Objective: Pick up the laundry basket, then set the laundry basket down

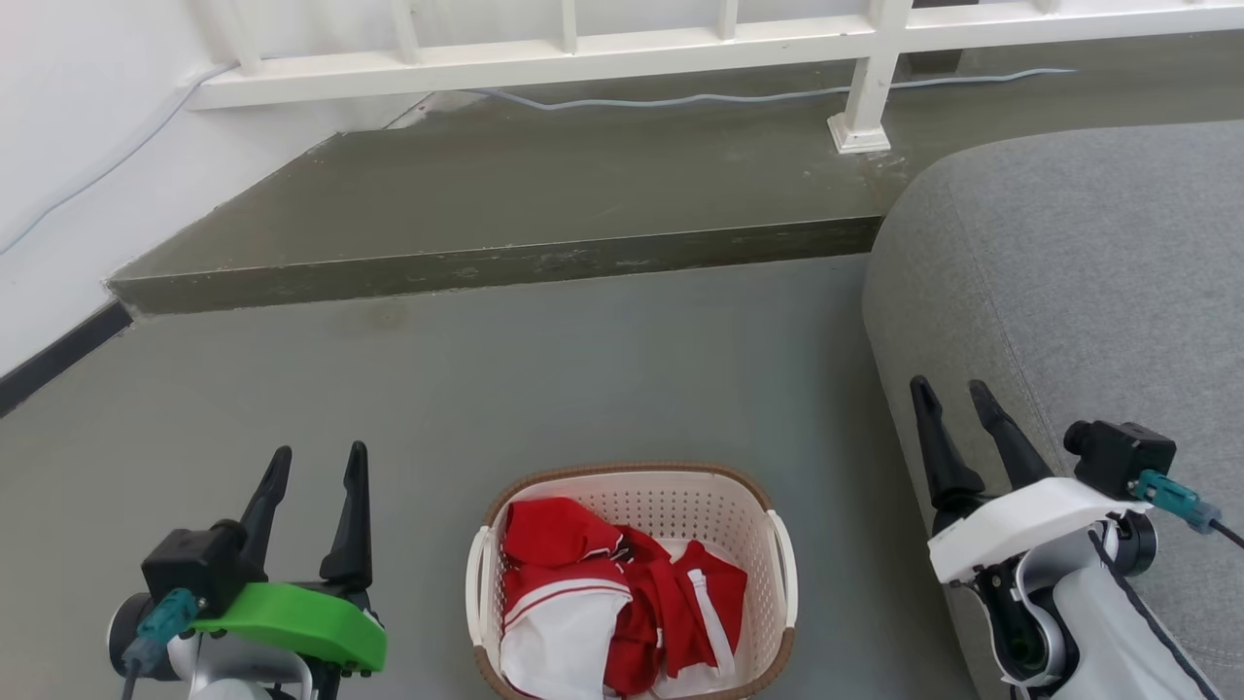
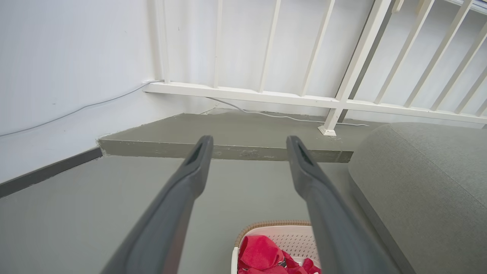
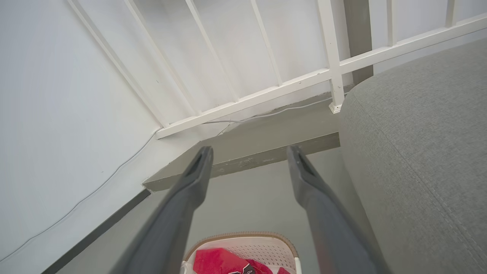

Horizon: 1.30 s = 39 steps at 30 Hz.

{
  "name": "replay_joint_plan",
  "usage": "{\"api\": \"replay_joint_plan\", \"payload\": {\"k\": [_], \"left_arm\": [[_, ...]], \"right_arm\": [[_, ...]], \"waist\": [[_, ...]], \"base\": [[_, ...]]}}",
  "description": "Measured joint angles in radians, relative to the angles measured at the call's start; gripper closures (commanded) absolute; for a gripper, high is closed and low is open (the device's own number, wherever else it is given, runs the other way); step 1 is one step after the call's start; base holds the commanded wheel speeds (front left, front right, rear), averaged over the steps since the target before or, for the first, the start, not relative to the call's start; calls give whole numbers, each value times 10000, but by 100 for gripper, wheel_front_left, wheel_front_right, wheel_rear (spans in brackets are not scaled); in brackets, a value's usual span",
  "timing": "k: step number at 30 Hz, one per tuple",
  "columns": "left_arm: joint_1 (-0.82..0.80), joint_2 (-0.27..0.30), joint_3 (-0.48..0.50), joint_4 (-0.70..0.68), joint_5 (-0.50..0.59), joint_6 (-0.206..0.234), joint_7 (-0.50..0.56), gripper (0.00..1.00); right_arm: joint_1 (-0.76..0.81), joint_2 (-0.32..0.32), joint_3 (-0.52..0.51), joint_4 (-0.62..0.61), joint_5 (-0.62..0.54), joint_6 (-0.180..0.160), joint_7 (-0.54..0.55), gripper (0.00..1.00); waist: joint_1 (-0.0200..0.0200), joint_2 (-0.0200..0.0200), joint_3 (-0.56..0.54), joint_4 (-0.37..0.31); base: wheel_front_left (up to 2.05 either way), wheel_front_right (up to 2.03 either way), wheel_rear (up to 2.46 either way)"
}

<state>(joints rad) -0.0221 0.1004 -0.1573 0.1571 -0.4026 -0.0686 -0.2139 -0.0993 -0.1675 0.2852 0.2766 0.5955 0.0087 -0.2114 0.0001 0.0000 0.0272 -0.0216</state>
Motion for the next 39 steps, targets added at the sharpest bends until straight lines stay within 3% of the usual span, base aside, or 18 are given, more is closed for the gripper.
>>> {"api": "replay_joint_plan", "payload": {"k": [11,29,39], "left_arm": [[-2,-107,-42,-117,1390,0,-349,0],[-4,-245,282,-159,1538,-94,-349,0],[-63,-295,431,-353,1538,-173,-351,0]], "right_arm": [[-1,58,163,-75,-1407,-111,-359,0],[0,374,-132,-75,-1745,-75,-360,0],[-1,441,-286,-132,-1829,21,-360,0]], "waist": [[0,0,73,-2],[0,0,178,-20],[0,0,840,-143]], "base": [[0,0,0],[0,0,0],[0,0,0]]}}
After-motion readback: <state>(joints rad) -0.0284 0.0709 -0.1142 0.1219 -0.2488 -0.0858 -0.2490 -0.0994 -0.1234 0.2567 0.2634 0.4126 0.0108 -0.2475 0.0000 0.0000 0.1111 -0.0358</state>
